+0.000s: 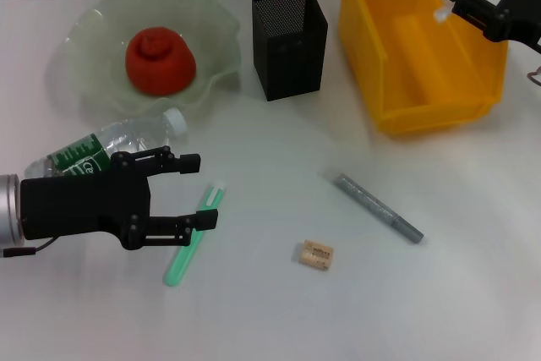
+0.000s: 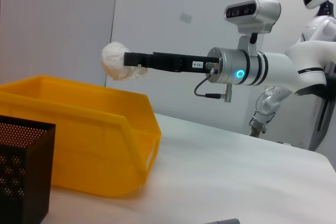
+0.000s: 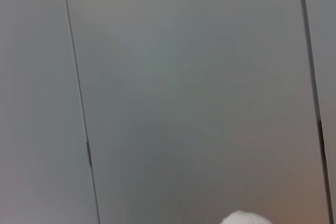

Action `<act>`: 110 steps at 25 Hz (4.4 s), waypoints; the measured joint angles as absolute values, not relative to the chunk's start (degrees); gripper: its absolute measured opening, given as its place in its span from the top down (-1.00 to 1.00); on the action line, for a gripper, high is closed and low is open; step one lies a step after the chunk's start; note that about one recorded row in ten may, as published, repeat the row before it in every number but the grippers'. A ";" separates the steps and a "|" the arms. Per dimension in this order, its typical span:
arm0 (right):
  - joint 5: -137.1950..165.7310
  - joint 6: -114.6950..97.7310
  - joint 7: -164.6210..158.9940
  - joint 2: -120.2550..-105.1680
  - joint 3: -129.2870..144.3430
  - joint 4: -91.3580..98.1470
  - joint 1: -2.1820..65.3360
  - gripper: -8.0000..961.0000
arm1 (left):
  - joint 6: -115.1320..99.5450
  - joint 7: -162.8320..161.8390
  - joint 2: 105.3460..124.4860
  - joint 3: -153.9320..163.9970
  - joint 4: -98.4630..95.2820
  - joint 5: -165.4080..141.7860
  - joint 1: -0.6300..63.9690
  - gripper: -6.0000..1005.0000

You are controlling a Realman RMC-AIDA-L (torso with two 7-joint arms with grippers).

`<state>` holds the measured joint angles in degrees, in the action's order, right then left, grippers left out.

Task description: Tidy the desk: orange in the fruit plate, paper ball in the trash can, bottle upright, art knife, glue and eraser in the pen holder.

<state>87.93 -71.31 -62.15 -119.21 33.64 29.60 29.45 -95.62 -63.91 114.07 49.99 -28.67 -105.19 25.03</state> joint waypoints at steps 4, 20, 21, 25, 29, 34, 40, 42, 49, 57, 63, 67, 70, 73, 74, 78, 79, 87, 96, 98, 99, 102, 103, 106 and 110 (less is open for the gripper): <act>87.72 -71.27 -62.35 -119.21 33.54 29.66 29.37 -0.37 | -95.63 -63.98 114.08 49.92 -28.63 -105.20 24.97 -0.68; 84.31 -92.12 -65.67 -117.15 33.48 28.55 25.91 -0.69 | -95.62 -65.36 113.90 49.37 -28.83 -105.20 25.60 -0.68; 86.85 -97.29 -65.71 -116.11 34.66 27.74 25.51 -0.69 | -95.58 -65.38 113.86 49.31 -28.83 -105.19 25.71 -0.68; 93.74 -99.87 -65.30 -115.34 36.54 27.15 25.62 -0.69 | -95.35 -65.56 113.85 49.30 -28.83 -105.22 25.97 -0.68; 103.59 -100.00 -63.28 -115.46 37.22 26.98 25.96 -0.69 | -95.09 -66.55 113.72 49.30 -28.84 -105.47 26.29 -0.68; 111.07 -99.61 -60.23 -116.38 37.32 26.82 25.75 -0.69 | -95.28 -68.79 113.32 49.37 -30.03 -105.50 26.49 -0.68; 113.41 -96.07 -58.94 -116.76 37.35 26.84 25.22 -0.69 | -94.41 -71.79 113.19 49.65 -31.90 -105.74 26.58 -0.68; 113.58 -95.03 -58.27 -116.81 37.35 26.81 25.06 -0.69 | -93.29 -74.32 113.01 49.63 -34.10 -105.74 26.70 -0.68; 113.65 -94.48 -56.81 -116.89 36.87 26.71 24.49 -0.69 | -91.32 -85.25 113.54 49.49 -46.19 -112.39 27.10 -0.68; 113.71 -94.47 -57.00 -116.89 36.82 26.71 24.43 -0.69 | -91.35 -98.67 114.01 49.74 -58.67 -126.66 29.99 -0.68; 113.74 -94.47 -57.22 -116.89 36.82 26.72 24.45 -0.69 | -91.71 -105.31 115.87 50.47 -63.85 -139.83 33.86 -0.68; 113.73 -94.48 -57.29 -116.89 36.83 26.71 24.46 -0.69 | -90.64 -106.47 117.68 50.36 -64.01 -147.81 36.45 -0.68; 113.67 -94.48 -57.31 -116.89 36.82 26.72 24.41 -0.69 | -89.47 -106.59 118.29 50.67 -63.82 -150.13 36.95 -0.68; 113.58 -94.48 -57.40 -116.97 36.82 26.72 24.41 -0.69 | -88.39 -106.58 118.35 50.71 -63.69 -150.56 37.03 -0.68; 113.57 -94.48 -57.42 -117.03 36.82 26.72 24.39 -0.69 | -88.24 -106.59 118.30 50.72 -63.61 -150.57 37.03 -0.68; 113.50 -94.48 -57.43 -117.30 36.82 26.72 24.35 -0.69 | -88.07 -106.46 118.19 50.69 -62.73 -150.98 37.07 -0.68; 113.47 -94.48 -57.44 -117.31 36.82 26.72 24.35 -0.69 | -88.05 -106.33 118.19 50.69 -62.46 -151.01 37.08 -0.68; 113.38 -94.48 -57.47 -117.34 36.73 26.72 24.34 -0.69 | -88.16 -105.03 118.47 51.42 -61.08 -149.12 37.16 -0.68; 113.37 -94.49 -57.48 -117.34 36.73 26.72 24.33 -0.69 | -86.65 -105.73 118.72 57.39 -60.49 -145.14 37.43 -0.68; 113.37 -94.48 -57.48 -117.34 36.74 26.72 24.23 -0.69 | -86.04 -106.02 118.76 58.92 -60.15 -143.86 37.47 -0.68; 113.37 -94.48 -57.48 -117.33 36.74 26.72 24.18 -0.69 | -85.59 -106.19 118.76 59.94 -59.82 -143.19 37.50 -0.68; 113.37 -94.48 -57.48 -117.28 36.74 26.72 24.04 -0.69 | -83.99 -106.40 118.77 61.79 -58.80 -142.46 37.70 -0.68; 113.37 -94.49 -57.48 -117.25 36.74 26.72 23.97 -0.69 | -83.28 -106.41 118.78 62.20 -58.33 -142.36 37.85 -0.68; 113.37 -94.48 -57.48 -117.19 36.73 26.77 23.78 -0.69 | -81.79 -106.41 118.83 62.79 -56.53 -141.78 38.40 -0.68; 113.37 -94.54 -57.48 -117.17 36.74 26.87 23.57 -0.69 | -78.90 -106.35 118.83 64.04 -54.04 -140.88 38.97 -0.68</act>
<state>113.37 -94.54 -57.48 -117.17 36.74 26.87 23.57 -78.90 -106.35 118.83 64.04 -54.04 -140.88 38.97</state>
